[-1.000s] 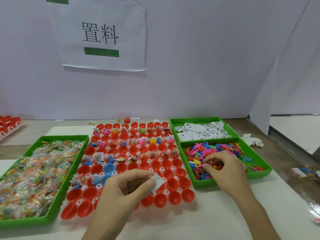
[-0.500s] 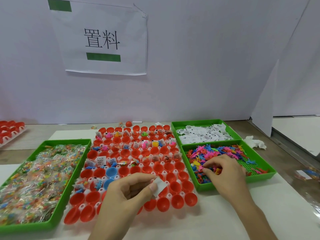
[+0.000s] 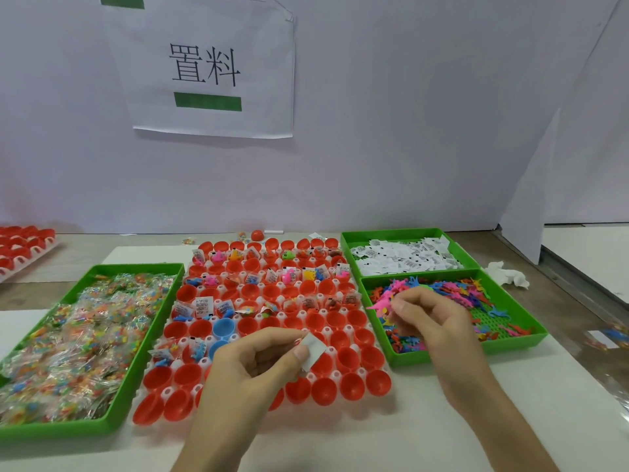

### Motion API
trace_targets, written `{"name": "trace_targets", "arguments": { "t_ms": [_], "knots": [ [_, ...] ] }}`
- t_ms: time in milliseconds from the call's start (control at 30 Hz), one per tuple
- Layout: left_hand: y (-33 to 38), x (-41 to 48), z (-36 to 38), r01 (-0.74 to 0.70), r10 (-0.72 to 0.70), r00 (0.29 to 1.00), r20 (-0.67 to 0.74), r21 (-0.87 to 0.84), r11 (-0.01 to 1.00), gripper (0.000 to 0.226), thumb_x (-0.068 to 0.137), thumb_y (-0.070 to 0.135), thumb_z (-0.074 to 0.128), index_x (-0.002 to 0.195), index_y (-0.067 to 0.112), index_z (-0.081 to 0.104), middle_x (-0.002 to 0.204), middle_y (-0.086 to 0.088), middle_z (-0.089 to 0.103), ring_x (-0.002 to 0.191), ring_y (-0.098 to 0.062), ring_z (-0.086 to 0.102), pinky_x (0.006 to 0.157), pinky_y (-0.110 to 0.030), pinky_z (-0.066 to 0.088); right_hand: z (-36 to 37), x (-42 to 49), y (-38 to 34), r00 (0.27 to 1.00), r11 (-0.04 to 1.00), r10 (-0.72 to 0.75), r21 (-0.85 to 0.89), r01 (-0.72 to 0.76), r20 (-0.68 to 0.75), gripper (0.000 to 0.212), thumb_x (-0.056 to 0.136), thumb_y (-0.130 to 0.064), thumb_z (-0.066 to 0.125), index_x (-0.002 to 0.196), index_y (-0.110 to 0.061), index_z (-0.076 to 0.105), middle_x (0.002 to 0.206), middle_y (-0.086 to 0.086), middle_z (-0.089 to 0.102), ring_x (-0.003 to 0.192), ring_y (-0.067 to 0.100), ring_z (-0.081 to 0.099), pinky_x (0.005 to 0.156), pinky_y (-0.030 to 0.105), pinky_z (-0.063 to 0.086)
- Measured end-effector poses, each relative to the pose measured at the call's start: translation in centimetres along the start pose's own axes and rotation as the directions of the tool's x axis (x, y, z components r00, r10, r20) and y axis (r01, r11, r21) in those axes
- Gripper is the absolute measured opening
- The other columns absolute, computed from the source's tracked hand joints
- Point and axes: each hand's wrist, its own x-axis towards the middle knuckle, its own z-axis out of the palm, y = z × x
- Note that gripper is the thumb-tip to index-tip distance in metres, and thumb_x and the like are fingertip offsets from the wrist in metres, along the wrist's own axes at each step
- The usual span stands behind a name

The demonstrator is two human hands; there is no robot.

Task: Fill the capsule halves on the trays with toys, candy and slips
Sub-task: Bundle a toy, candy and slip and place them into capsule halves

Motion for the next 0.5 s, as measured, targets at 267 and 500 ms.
{"name": "trace_targets", "arguments": {
  "t_ms": [267,500],
  "knots": [
    [0.2,-0.2,0.3,-0.004,0.005,1.0,0.015,-0.021,1.0,0.016,0.072,0.036,0.077,0.087,0.033,0.081,0.085,0.003,0.078,0.081,-0.01,0.074,0.066,-0.017,0.056,5.2,-3.2,-1.4,0.939,0.995,-0.076,-0.033,0.092,0.335,0.013,0.081,-0.034,0.072,0.074,-0.023,0.072,0.069,-0.002,0.066,0.065,0.008,0.059,0.062,0.019,0.047],
    [-0.3,0.0,-0.2,0.117,-0.099,0.989,0.111,-0.168,0.979,0.03,0.069,0.038,0.078,0.095,0.023,0.082,0.095,-0.006,0.078,0.088,-0.02,0.074,0.072,-0.022,0.057,5.9,-3.6,-1.2,0.961,0.989,-0.078,-0.1,0.108,0.264,0.011,0.085,-0.032,0.067,0.076,-0.027,0.069,0.07,-0.003,0.066,0.066,0.007,0.06,0.064,0.023,0.05]
  ]
}}
